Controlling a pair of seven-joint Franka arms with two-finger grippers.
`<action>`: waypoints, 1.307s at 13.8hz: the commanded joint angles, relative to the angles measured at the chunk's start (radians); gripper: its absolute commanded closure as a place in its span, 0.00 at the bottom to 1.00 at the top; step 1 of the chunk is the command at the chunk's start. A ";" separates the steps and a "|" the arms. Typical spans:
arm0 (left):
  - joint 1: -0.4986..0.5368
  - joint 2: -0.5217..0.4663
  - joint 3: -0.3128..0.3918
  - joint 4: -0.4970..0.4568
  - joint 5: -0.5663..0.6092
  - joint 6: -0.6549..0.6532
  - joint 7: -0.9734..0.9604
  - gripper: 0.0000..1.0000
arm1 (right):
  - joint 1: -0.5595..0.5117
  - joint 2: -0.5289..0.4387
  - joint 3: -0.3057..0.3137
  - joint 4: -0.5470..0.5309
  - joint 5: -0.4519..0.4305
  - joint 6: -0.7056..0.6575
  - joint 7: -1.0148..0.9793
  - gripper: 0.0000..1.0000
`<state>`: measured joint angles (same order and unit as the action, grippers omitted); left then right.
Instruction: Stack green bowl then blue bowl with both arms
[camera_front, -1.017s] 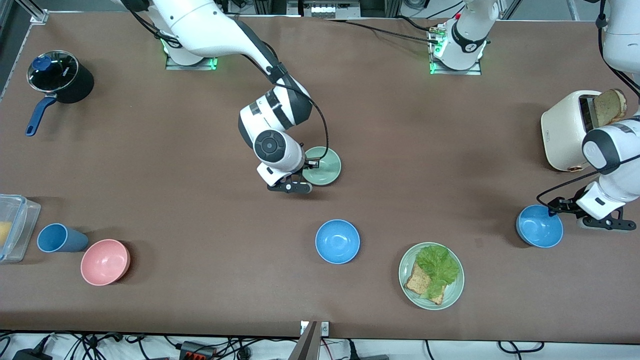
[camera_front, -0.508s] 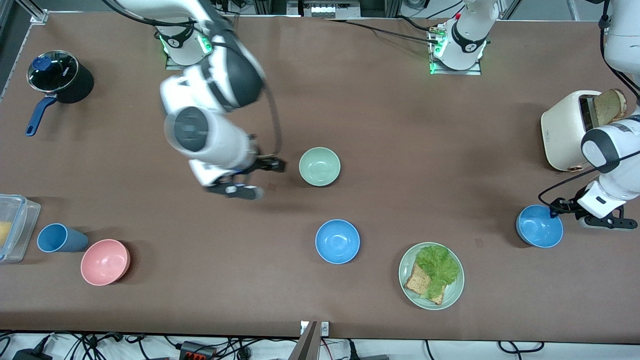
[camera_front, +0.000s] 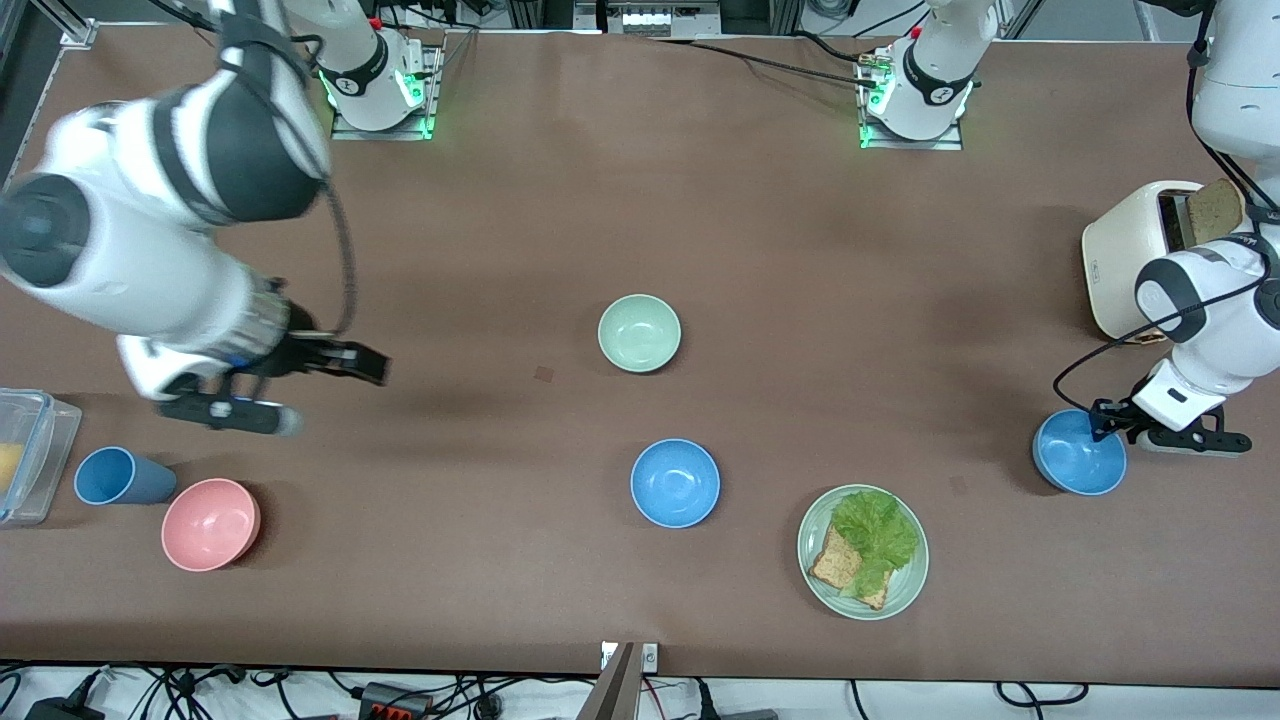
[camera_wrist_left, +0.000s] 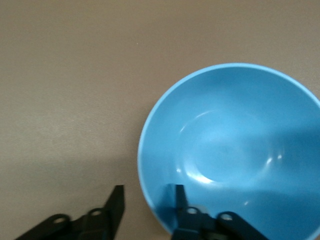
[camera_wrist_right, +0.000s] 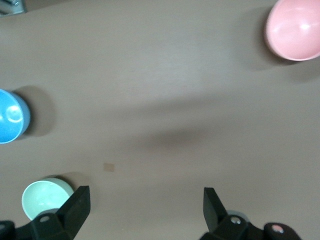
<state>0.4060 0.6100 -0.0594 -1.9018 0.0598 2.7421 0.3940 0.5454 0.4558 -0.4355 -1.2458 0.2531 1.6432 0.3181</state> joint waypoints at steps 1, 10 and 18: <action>0.007 -0.018 -0.013 -0.023 0.008 0.008 0.017 0.90 | 0.004 -0.011 -0.046 0.002 -0.003 -0.023 -0.016 0.00; 0.019 -0.229 -0.134 -0.013 0.005 -0.491 0.026 1.00 | -0.479 -0.164 0.316 -0.036 -0.155 -0.014 -0.264 0.00; 0.017 -0.481 -0.529 -0.031 -0.146 -0.863 -0.530 0.99 | -0.556 -0.233 0.351 -0.084 -0.213 -0.063 -0.369 0.00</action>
<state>0.4114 0.1750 -0.4508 -1.8964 -0.0708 1.9053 0.0982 -0.0021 0.2560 -0.1041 -1.2988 0.0617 1.6124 -0.0485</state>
